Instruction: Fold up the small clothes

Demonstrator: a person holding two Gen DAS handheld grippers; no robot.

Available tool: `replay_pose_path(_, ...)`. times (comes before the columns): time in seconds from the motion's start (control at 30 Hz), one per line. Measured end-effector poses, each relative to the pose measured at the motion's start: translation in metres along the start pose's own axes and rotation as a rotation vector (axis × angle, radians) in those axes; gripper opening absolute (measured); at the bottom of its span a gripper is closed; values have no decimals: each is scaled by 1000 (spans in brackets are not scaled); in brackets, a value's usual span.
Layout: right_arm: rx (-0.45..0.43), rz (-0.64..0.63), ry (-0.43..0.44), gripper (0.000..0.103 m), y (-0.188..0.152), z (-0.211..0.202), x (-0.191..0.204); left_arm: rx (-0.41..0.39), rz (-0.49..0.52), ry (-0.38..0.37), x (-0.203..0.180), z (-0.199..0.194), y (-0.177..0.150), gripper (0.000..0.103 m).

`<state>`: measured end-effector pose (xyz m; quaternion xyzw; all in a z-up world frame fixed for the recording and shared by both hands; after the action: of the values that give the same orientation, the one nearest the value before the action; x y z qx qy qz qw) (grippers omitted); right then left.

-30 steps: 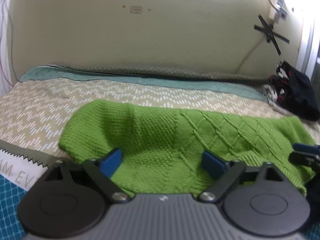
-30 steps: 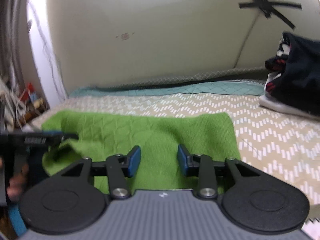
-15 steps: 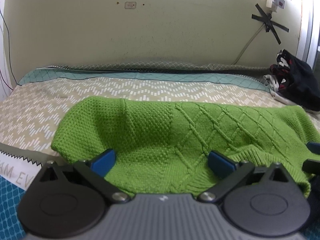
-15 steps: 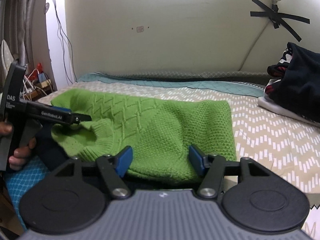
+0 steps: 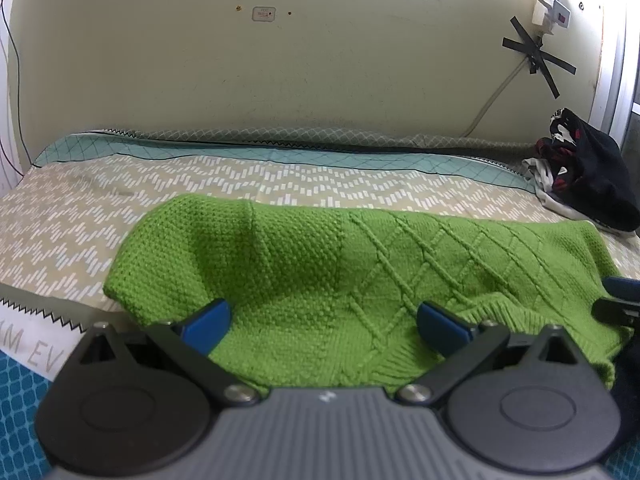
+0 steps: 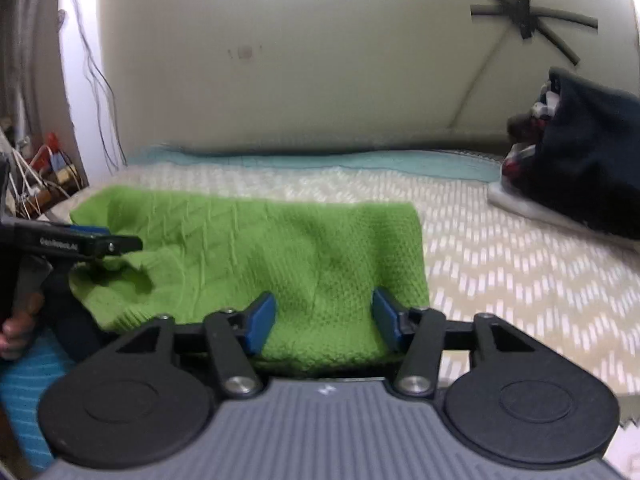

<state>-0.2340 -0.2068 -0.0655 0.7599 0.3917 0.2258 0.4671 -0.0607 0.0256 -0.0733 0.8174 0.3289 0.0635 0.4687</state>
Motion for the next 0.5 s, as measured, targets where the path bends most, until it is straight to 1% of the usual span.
replay_pose_path(0.07,1,-8,-15,50,2,0,3,-2,-1,-2,0,0,0,103)
replay_pose_path(0.13,-5,-6,-11,51,1,-1,4,-6,-5,-6,1,0,0,103)
replay_pose_path(0.27,-13,50,28,51,2,-6,-4,-17,-12,-14,2,-3,0,103)
replay_pose_path(0.3,-21,68,40,52,3,-7,-8,-21,-14,-17,2,-4,-1,103)
replay_pose_path(0.33,-31,87,54,56,3,-9,-9,-27,-18,-19,2,-5,-1,103)
replay_pose_path(0.37,-46,118,81,57,2,-15,-11,-35,-23,-24,3,-7,-1,103)
replay_pose_path(0.43,-73,190,147,57,3,-26,-17,-53,-35,-37,4,-11,-1,103)
replay_pose_path(0.5,-69,263,175,57,1,-34,-28,-67,-50,-50,5,-15,-1,103)
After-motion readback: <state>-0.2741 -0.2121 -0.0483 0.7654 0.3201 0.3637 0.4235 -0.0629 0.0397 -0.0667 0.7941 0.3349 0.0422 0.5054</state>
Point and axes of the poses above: each gripper's, at about its wrist camera, not at the fingertips, and z roughly the way its jaws point, x to its left, y to its top, the point moved 5 cm from there along z, roughly the way its jaws point, and after that the axes turned 10 degrees about -y, right-handed, at the moved point
